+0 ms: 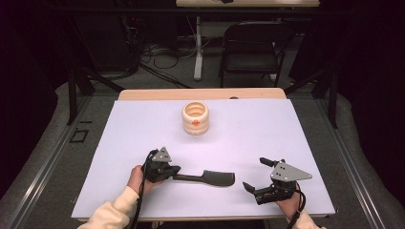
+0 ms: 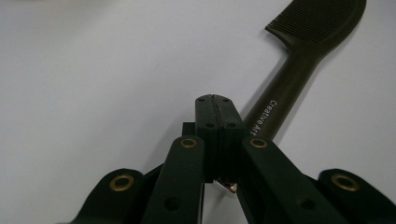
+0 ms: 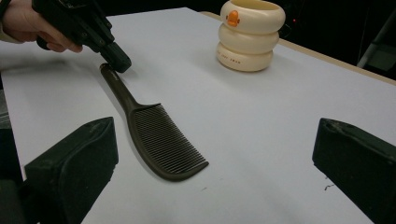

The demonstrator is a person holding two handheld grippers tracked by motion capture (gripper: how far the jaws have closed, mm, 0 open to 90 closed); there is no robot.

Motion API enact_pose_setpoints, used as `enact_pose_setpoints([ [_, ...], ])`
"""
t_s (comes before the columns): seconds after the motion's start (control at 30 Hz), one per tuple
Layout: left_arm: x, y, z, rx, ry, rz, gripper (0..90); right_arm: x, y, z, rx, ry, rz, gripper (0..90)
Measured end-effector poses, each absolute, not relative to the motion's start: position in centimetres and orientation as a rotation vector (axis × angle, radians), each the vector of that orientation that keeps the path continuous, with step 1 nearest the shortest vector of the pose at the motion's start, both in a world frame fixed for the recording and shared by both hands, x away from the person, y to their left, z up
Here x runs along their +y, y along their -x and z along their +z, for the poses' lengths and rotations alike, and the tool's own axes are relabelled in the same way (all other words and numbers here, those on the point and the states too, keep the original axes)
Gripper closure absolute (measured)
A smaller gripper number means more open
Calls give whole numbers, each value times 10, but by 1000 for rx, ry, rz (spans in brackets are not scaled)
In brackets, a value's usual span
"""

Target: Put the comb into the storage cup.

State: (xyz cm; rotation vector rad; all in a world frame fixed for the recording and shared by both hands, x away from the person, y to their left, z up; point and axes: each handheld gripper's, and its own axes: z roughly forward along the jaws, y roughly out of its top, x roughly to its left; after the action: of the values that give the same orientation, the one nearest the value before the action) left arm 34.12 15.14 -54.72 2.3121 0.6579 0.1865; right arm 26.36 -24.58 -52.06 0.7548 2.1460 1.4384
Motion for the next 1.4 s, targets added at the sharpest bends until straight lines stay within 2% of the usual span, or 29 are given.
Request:
enact_pose_setpoints([
  [0.7, 152, -333, -545, 656, -2347, 117, 898, -245, -264, -521, 2158, -748, 1434, 0],
  [0.83, 153, -333, -543, 654, -2336, 121, 858, -245, -264, -521, 2154, -747, 1438, 0],
  [0.87, 153, -334, -541, 650, -2323, 122, 770, -245, -264, -522, 2156, -753, 1440, 0],
  [1.03, 155, -334, -535, 648, -2294, 148, 543, -245, -264, -522, 2156, -751, 1442, 0],
  [1.07, 156, -334, -532, 643, -2294, 165, 543, -245, -264, -522, 2158, -753, 1441, 0],
  [1.13, 156, -335, -528, 639, -2299, 191, 358, -245, -264, -522, 2161, -756, 1439, 0],
  [1.17, 156, -335, -528, 639, -2299, 191, 318, -245, -264, -522, 2160, -756, 1439, 0],
  [1.2, 156, -335, -526, 638, -2297, 196, 318, -245, -264, -522, 2160, -756, 1439, 0],
  [1.23, 155, -335, -523, 622, -2312, 206, 225, -245, -265, -522, 2159, -757, 1441, 0],
  [1.33, 154, -335, -519, 608, -2324, 236, 150, -244, -265, -523, 2165, -763, 1438, 0],
  [1.4, 153, -335, -515, 589, -2340, 244, 133, -244, -266, -523, 2167, -773, 1439, 0],
])
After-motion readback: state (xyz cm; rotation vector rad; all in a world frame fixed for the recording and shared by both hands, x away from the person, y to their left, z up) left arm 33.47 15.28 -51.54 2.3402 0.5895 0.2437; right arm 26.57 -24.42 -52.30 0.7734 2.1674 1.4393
